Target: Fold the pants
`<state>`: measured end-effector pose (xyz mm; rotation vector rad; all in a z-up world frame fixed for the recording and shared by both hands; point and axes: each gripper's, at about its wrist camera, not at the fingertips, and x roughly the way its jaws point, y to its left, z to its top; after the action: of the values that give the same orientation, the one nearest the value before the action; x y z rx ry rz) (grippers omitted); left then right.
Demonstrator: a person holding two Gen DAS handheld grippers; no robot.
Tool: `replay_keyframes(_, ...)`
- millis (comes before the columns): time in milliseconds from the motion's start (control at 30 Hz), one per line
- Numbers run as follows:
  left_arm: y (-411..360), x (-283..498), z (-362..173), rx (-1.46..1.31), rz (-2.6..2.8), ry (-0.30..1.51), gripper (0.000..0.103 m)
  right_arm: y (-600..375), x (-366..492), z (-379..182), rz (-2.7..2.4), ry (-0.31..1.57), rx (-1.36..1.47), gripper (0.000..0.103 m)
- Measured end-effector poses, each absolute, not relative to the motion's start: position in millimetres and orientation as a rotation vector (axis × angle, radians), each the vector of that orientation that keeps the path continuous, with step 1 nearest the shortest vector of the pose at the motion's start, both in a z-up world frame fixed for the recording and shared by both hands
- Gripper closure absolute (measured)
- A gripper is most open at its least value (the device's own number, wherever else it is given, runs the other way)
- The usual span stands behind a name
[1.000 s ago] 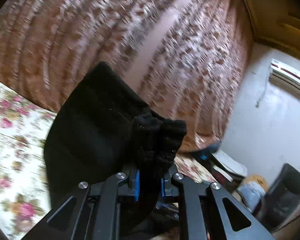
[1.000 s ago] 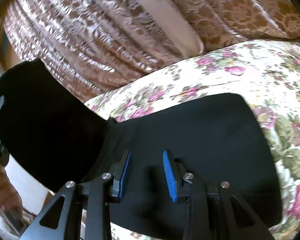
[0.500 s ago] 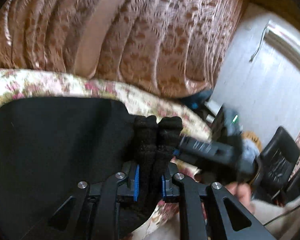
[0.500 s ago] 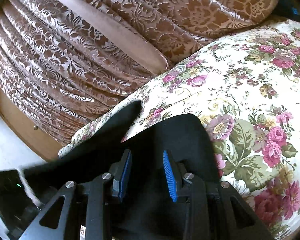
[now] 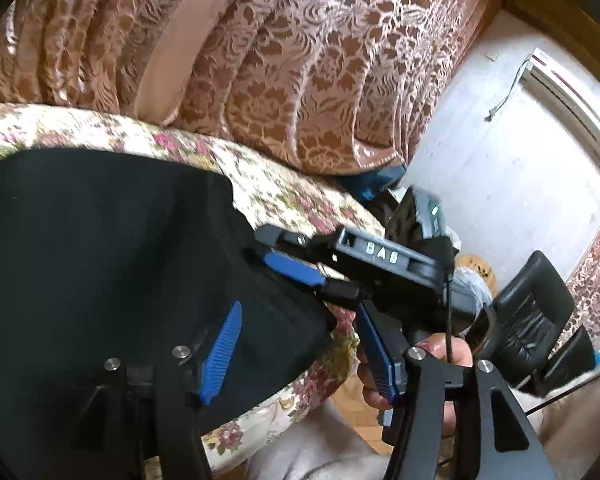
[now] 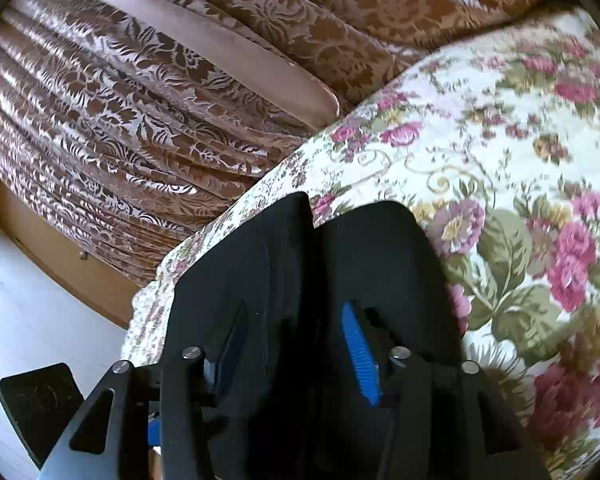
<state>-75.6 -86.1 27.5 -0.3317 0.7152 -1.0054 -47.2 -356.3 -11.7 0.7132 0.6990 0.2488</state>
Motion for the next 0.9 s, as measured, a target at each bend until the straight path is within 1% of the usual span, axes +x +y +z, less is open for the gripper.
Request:
replay_keyframes(100,-62.4,-72.6,38.2,-0.348,-0.941,0.658,0.043,-356.6,-45.3,-11.9,0.255,0.720,0.714,0.052)
replay_keyframes(167,-42.7,-65.5,42.9,-0.367,-0.868,0.626,0.041,-354.7,-43.0,-11.7,0.265,0.743,0.694,0.052)
replay_keyframes(300,-4.8,-44.4,42.1,-0.391,-0.693,0.623,0.039,-352.3,-40.5,-12.6,0.272,0.771,0.681,0.052)
replay_keyframes(433,36.2,-27.7,25.8,-0.417,-0.520,0.651,0.037,-348.2,-37.0,-11.3,0.296,0.808,0.657,0.050)
replay_keyframes(600,61.1,-12.1,-10.9,-0.467,-0.438,0.754,0.037,-336.6,-31.6,-12.5,0.354,0.843,0.640,0.050)
replay_keyframes(667,56.2,-8.3,-24.9,-0.466,-0.446,0.799,0.037,-328.0,-29.2,-14.5,0.352,0.844,0.627,0.059)
replay_keyframes(700,51.5,-7.9,-26.9,-0.467,-0.450,0.802,0.036,-324.0,-28.3,-15.1,0.348,0.848,0.611,0.070)
replay_keyframes(733,49.8,-9.5,-30.7,-0.468,-0.454,0.802,0.036,-317.0,-27.8,-15.8,0.332,0.854,0.568,0.078)
replay_keyframes(833,42.4,-13.7,-31.2,-0.458,-0.435,0.783,0.035,-308.5,-30.9,-11.9,0.326,0.823,0.505,0.085)
replay_keyframes(900,34.8,-15.8,-26.5,-0.424,-0.418,0.778,0.035,-308.9,-35.3,-7.0,0.327,0.789,0.493,0.088)
